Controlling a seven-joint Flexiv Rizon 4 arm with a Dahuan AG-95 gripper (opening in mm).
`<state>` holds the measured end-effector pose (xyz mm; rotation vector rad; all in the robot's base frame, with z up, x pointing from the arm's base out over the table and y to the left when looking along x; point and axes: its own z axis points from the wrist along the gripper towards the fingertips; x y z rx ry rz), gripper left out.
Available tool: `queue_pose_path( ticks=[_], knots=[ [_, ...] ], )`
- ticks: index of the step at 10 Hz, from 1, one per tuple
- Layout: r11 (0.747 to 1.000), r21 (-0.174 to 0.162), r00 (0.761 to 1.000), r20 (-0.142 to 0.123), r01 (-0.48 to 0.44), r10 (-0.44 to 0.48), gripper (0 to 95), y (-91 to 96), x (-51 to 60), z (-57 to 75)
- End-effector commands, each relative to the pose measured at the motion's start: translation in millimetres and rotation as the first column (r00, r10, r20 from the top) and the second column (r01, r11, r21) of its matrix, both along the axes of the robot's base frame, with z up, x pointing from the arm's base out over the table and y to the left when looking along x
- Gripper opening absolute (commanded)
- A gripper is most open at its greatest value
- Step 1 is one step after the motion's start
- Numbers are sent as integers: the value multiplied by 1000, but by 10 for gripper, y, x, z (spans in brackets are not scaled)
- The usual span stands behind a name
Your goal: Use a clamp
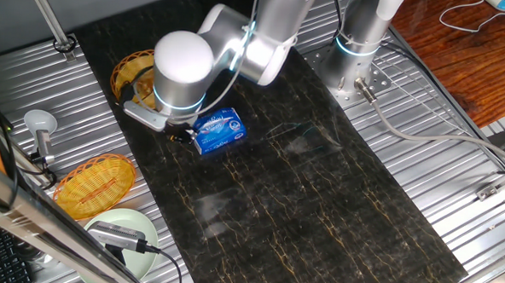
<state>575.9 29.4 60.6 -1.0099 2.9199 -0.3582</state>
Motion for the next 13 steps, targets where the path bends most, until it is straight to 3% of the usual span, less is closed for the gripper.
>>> queue_pose_path(
  ticks=[1, 3, 5, 6, 8, 10, 13],
  knots=[
    [1000, 16, 1000, -17, -17, 17, 0, -5, -23, 8],
    [1000, 13, 999, -44, 6, -5, 0, -5, -23, 8],
    [999, 17, 999, -34, 39, -39, 0, -5, -23, 8],
    [997, -33, 998, -28, 62, -63, 0, -5, -23, 8],
    [993, -54, 994, -18, 103, -104, 0, -5, -23, 8],
    [994, -54, 995, -18, 94, -95, 0, -5, -23, 8],
    [998, -50, 998, -50, 46, -49, 0, -5, -23, 8]
  ],
)
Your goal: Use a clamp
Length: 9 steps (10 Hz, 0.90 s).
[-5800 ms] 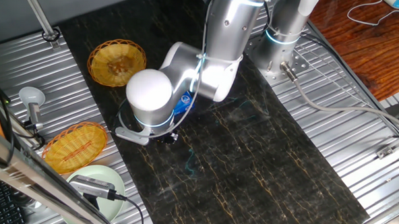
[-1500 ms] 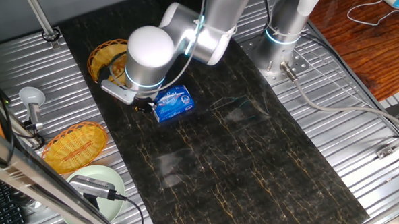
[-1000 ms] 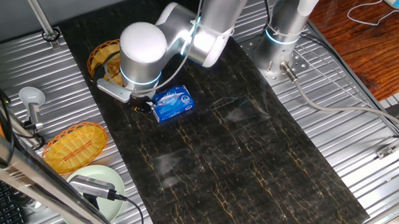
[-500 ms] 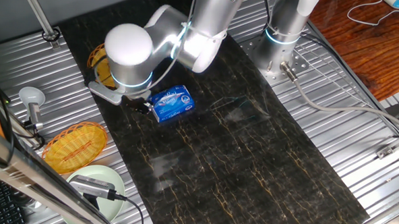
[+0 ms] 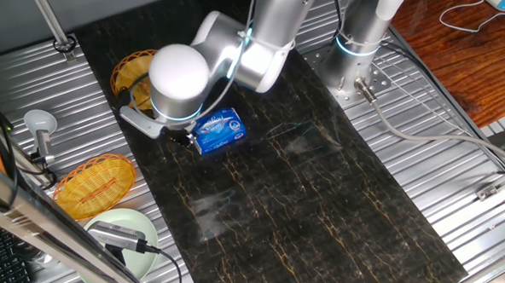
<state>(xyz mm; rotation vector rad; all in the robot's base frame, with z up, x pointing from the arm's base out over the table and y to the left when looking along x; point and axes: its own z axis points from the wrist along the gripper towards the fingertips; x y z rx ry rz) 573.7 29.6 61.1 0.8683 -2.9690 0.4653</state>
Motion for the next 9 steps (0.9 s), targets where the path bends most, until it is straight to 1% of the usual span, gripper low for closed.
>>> queue_pose_path(
  ticks=[1, 3, 5, 7, 8, 9],
  knots=[
    [998, 30, 997, -49, -63, 65, 0, -7, 0, 3],
    [998, 37, 997, -50, -58, 60, 0, -7, 0, 3],
    [998, 27, 997, -49, -51, 53, 0, -7, 0, 3],
    [999, 22, 999, -41, -29, 30, 0, -7, 0, 3],
    [1000, 13, 1000, -20, 4, -4, 0, -7, 0, 3],
    [1000, 7, 1000, 1, 14, -14, 0, -73, 13, 28]
  ],
)
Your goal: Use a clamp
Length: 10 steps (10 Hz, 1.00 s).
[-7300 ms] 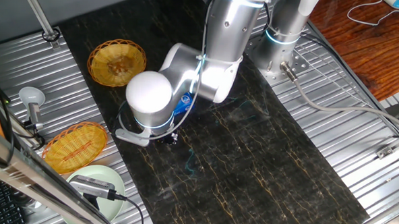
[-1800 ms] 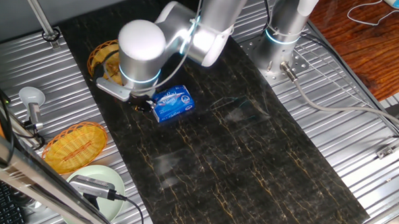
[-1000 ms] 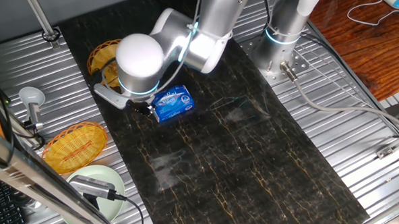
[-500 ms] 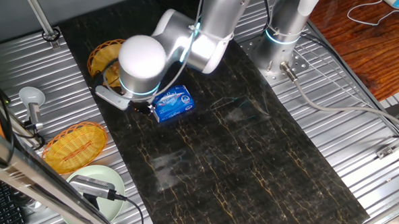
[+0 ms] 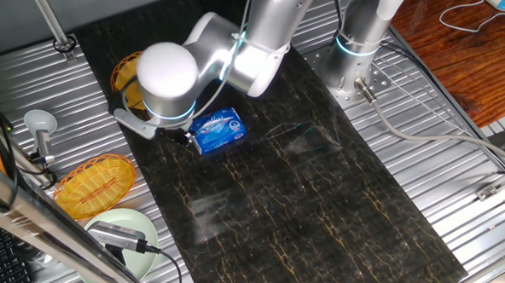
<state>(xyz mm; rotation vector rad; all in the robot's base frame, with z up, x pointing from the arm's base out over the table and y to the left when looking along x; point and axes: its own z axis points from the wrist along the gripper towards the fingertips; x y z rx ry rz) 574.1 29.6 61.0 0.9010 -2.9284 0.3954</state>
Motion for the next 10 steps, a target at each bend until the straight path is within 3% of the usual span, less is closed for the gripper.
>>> queue_pose_path(
  ticks=[1, 2, 3, 6, 10],
  knots=[
    [999, -33, 997, 71, 40, -37, 0, -159, 34, 51],
    [997, -54, 993, 112, 51, -44, 0, -410, 110, 80],
    [997, -49, 988, 139, 66, -59, 0, -566, 154, 78],
    [995, -38, 976, 201, 97, -88, 0, -910, 246, 26],
    [994, -33, 971, 218, 104, -94, 0, -970, 263, 14]
  ],
)
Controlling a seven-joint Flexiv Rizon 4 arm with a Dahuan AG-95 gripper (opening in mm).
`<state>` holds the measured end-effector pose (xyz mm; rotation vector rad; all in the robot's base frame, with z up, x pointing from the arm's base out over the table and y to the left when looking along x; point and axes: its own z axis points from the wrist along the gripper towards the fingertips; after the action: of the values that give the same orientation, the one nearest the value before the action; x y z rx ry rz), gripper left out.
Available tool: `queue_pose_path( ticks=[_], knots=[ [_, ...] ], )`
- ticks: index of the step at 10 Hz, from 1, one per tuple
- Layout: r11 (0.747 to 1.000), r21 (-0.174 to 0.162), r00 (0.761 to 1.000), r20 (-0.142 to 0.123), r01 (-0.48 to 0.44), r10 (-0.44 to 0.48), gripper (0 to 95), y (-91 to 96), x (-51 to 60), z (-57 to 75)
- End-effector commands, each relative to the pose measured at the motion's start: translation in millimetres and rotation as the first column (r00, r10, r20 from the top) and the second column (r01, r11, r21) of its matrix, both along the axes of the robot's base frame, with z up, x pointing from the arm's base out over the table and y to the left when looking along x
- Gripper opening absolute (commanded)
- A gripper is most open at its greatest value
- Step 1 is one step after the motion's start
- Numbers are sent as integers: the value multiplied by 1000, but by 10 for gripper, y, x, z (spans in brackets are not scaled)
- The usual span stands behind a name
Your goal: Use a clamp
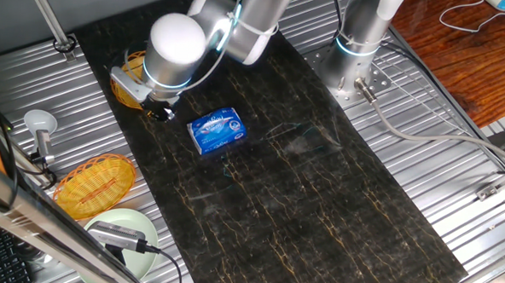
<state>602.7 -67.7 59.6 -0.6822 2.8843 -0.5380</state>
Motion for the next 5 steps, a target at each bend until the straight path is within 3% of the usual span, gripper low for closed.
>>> queue_pose_path(
  ticks=[1, 5],
  knots=[
    [1000, -1, 1000, 1, -3, 3, 0, 2, -22, 28],
    [1000, 3, 1000, 6, 4, -4, 0, -28, -27, 34]
  ],
)
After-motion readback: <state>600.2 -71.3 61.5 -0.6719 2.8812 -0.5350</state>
